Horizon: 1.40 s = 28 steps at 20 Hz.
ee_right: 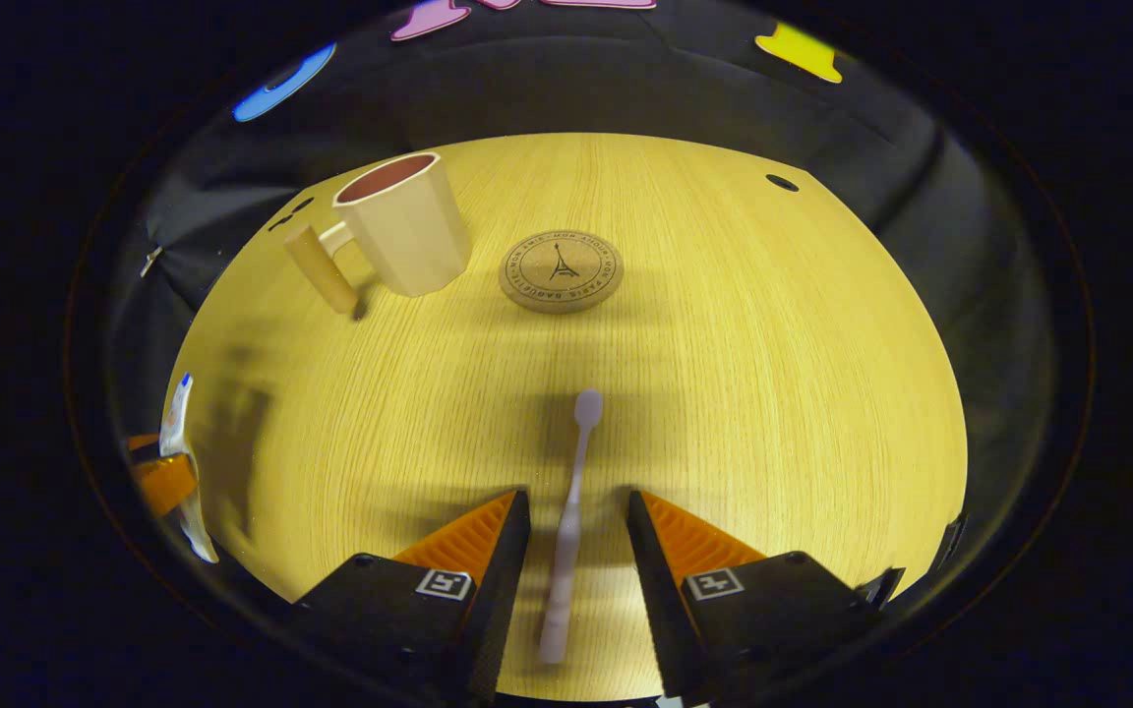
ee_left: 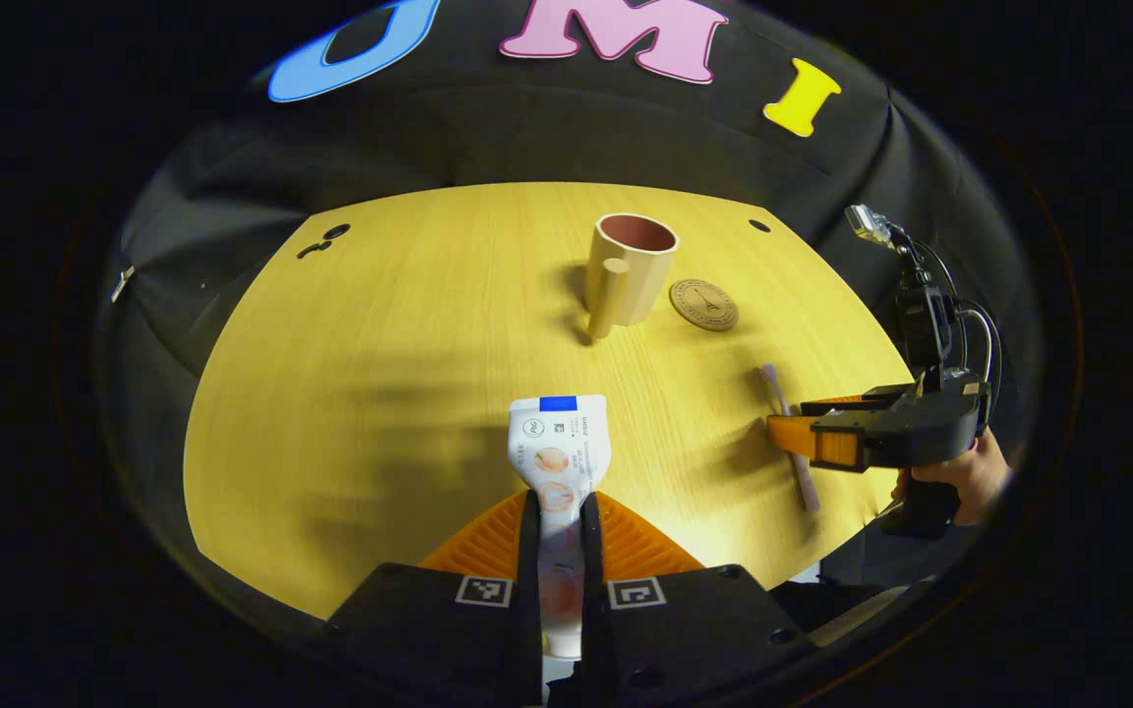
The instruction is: Put the toothbrush and toothpaste on the desktop into the cup, then pick up the cup and place it on the coaster on the desktop.
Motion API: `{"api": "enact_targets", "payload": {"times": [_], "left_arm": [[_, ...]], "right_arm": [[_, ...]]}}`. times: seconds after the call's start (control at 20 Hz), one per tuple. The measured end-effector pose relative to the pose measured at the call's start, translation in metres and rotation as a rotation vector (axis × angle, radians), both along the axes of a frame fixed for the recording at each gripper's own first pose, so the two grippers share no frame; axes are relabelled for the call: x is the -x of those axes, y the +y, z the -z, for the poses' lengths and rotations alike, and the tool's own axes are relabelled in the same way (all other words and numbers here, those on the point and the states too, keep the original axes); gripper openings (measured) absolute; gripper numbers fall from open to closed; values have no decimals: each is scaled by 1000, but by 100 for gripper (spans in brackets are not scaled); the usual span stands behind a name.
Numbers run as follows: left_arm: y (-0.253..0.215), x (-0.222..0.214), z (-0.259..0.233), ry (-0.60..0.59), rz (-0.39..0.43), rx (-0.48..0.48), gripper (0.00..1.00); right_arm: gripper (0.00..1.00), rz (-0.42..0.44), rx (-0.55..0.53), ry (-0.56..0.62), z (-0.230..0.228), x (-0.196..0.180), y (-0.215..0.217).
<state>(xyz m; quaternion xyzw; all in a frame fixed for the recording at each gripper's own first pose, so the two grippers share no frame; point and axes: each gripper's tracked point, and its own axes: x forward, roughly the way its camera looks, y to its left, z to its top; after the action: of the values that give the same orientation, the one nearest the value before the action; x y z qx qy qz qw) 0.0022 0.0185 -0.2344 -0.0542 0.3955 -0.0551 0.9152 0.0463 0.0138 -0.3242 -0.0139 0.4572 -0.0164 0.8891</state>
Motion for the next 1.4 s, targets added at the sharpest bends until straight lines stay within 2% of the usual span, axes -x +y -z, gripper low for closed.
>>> {"api": "enact_targets", "payload": {"times": [0.05,0.1,0.15,0.2,0.3,0.4,0.5,0.55,0.6,0.85,1.1,1.3,1.4], "left_arm": [[3,1,2,3,-15,5,21],[6,2,1,5,-32,11,21],[8,2,1,2,-45,16,21],[11,1,1,-1,-56,19,21],[11,2,2,-10,-70,13,21],[7,1,1,-13,-81,24,21],[5,-6,-5,-37,-92,38,21],[0,-10,-12,-63,-92,39,16],[-6,-16,-23,-92,-91,42,21],[-32,-51,-82,-280,-63,95,20],[-58,-100,-153,-471,-57,206,20],[-62,-154,-187,-624,-59,180,19],[-69,-177,-202,-696,-65,197,19]], "right_arm": [[59,8,-2,4,0,-2,0],[51,9,-2,21,0,0,-1],[55,5,-2,37,1,0,-2],[28,2,-1,50,1,3,-2],[11,40,-18,68,1,5,-3],[6,70,-67,59,-1,6,3],[6,53,-153,13,-7,5,15],[6,32,-170,-41,-16,0,16],[6,11,-187,-85,-26,-2,18],[6,-104,-309,-253,-73,-12,25],[6,-193,-354,-317,-94,-10,27],[6,-215,-414,-311,-100,-4,28],[6,-217,-433,-308,-102,-4,24]]}}
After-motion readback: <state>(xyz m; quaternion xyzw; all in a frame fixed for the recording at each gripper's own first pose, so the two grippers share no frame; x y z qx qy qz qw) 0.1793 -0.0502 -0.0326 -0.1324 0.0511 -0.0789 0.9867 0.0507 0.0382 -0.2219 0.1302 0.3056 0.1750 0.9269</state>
